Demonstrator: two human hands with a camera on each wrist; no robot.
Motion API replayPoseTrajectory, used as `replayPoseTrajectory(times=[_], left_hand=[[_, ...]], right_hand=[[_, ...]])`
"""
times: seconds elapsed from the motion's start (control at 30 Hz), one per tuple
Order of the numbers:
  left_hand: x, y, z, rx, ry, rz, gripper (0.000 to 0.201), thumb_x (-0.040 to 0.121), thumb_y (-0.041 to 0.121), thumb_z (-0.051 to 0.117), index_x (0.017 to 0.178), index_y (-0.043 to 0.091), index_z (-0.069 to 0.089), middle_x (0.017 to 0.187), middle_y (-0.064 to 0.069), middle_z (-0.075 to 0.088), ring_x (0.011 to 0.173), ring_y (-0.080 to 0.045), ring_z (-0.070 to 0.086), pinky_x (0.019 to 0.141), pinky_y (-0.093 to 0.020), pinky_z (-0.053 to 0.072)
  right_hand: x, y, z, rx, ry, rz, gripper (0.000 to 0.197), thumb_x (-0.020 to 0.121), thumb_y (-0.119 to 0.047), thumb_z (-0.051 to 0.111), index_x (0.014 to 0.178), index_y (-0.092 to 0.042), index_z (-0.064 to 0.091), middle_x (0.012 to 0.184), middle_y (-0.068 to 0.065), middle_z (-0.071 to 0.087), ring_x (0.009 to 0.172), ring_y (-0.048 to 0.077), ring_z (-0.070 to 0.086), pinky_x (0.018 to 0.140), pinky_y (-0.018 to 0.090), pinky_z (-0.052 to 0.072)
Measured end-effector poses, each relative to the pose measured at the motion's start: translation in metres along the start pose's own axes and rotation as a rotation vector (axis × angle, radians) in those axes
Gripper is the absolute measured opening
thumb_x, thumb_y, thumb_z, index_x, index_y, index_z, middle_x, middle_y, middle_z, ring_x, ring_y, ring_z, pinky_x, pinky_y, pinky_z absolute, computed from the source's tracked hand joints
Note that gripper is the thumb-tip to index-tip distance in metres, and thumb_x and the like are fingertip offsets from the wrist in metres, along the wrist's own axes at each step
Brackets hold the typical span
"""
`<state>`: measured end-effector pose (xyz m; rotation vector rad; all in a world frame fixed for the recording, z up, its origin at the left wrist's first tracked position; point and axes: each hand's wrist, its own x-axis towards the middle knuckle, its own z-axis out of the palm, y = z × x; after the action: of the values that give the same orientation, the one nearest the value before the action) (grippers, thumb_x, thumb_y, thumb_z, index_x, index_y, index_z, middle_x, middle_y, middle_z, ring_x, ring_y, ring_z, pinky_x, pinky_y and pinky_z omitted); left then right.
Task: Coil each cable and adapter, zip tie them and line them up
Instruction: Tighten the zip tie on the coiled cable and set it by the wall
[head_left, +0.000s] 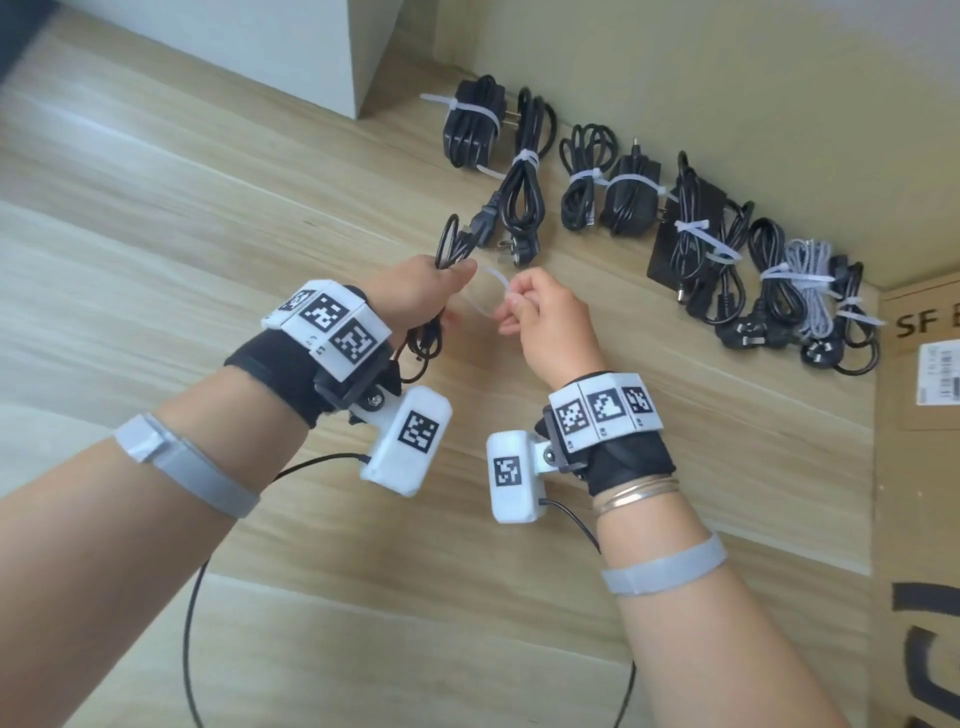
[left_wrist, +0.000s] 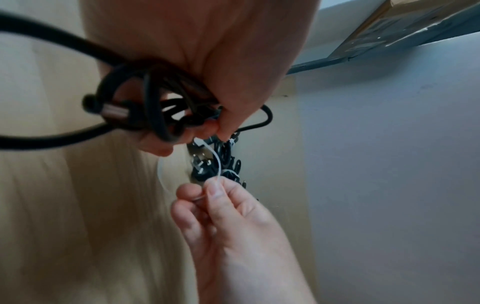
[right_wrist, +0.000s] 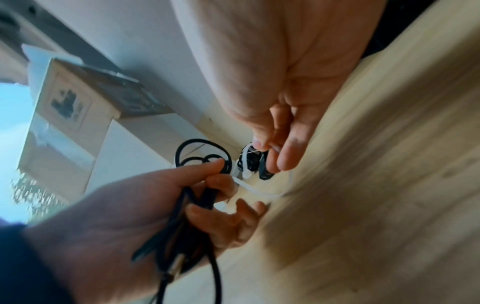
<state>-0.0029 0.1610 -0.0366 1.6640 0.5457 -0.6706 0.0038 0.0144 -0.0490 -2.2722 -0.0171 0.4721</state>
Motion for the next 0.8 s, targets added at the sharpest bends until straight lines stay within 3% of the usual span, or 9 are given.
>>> replayPoseTrajectory(times=[0.07,0.1,0.17,0.2,0.27,0.37,0.47,0.57,0.8], left_hand=[[-0.001,0.005,0.010,-0.072,-0.041,-0.010,0.030,0.096,0.038,0.043,0.088,0.011,0.050,0.078,-0.004,0.058,0.050,-0.008,0.057,0.054,-0.022,0.043],[-0.001,0.007,0.014,-0.094,-0.061,-0.011,0.030,0.096,0.039,0.044,0.090,0.010,0.051,0.086,-0.006,0.060,0.060,-0.011,0.061,0.058,-0.023,0.043],[0.002,0.008,0.021,-0.105,-0.080,0.005,0.033,0.095,0.041,0.045,0.089,0.009,0.053,0.095,-0.009,0.059,0.081,-0.021,0.060,0.069,-0.030,0.042],[0.002,0.009,0.023,-0.102,-0.072,0.008,0.035,0.095,0.041,0.045,0.088,0.008,0.054,0.092,-0.008,0.058,0.079,-0.022,0.058,0.069,-0.030,0.042],[0.003,0.009,0.028,-0.090,-0.042,0.005,0.041,0.096,0.040,0.043,0.104,0.002,0.054,0.092,-0.009,0.058,0.077,-0.022,0.057,0.075,-0.033,0.044],[0.005,0.008,0.038,0.090,-0.019,0.021,0.049,0.097,0.039,0.040,0.123,-0.001,0.049,0.116,-0.020,0.057,0.107,-0.036,0.055,0.094,-0.039,0.042],[0.006,0.010,0.047,0.390,0.048,0.091,0.043,0.099,0.032,0.035,0.118,-0.002,0.052,0.096,-0.016,0.058,0.091,-0.033,0.057,0.079,-0.035,0.042],[0.013,0.005,0.055,0.612,0.114,0.132,0.034,0.096,0.027,0.039,0.114,0.001,0.050,0.117,-0.023,0.055,0.107,-0.038,0.052,0.090,-0.042,0.041],[0.013,-0.002,0.073,0.698,0.143,0.150,0.043,0.094,0.026,0.041,0.127,-0.001,0.035,0.131,-0.023,0.038,0.123,-0.038,0.040,0.099,-0.043,0.032]], right_hand=[[-0.002,0.005,-0.001,0.115,-0.009,0.035,0.022,0.097,-0.008,0.040,0.080,-0.018,0.049,0.074,-0.004,0.064,0.069,0.014,0.065,0.081,0.034,0.055],[-0.003,0.006,-0.002,0.180,-0.009,0.057,0.023,0.098,-0.008,0.040,0.079,-0.019,0.048,0.075,-0.003,0.065,0.071,0.017,0.067,0.082,0.038,0.055],[-0.006,0.008,-0.004,0.315,-0.003,0.121,0.020,0.098,-0.007,0.040,0.082,-0.016,0.047,0.078,0.002,0.064,0.075,0.021,0.068,0.080,0.036,0.057],[-0.008,0.008,-0.006,0.386,0.004,0.153,0.018,0.097,-0.004,0.040,0.083,-0.015,0.045,0.079,0.004,0.063,0.075,0.021,0.067,0.078,0.032,0.057],[-0.012,0.012,-0.010,0.522,0.012,0.204,0.021,0.093,0.003,0.040,0.082,-0.014,0.040,0.077,0.009,0.064,0.073,0.020,0.067,0.078,0.029,0.057],[-0.017,0.018,-0.017,0.590,-0.004,0.223,0.026,0.088,0.010,0.038,0.076,-0.014,0.035,0.074,0.012,0.064,0.070,0.021,0.065,0.075,0.027,0.057],[-0.023,0.023,-0.024,0.538,-0.023,0.151,0.025,0.090,0.005,0.043,0.073,-0.013,0.039,0.068,0.006,0.063,0.060,0.016,0.056,0.061,0.020,0.052],[-0.028,0.026,-0.031,0.346,0.033,-0.031,0.025,0.090,-0.007,0.055,0.071,-0.021,0.047,0.066,-0.005,0.063,0.056,0.006,0.051,0.055,0.018,0.041],[-0.025,0.019,-0.027,0.340,0.124,-0.254,0.022,0.082,-0.006,0.065,0.073,-0.025,0.058,0.078,-0.003,0.067,0.061,0.010,0.054,0.064,0.026,0.050]])
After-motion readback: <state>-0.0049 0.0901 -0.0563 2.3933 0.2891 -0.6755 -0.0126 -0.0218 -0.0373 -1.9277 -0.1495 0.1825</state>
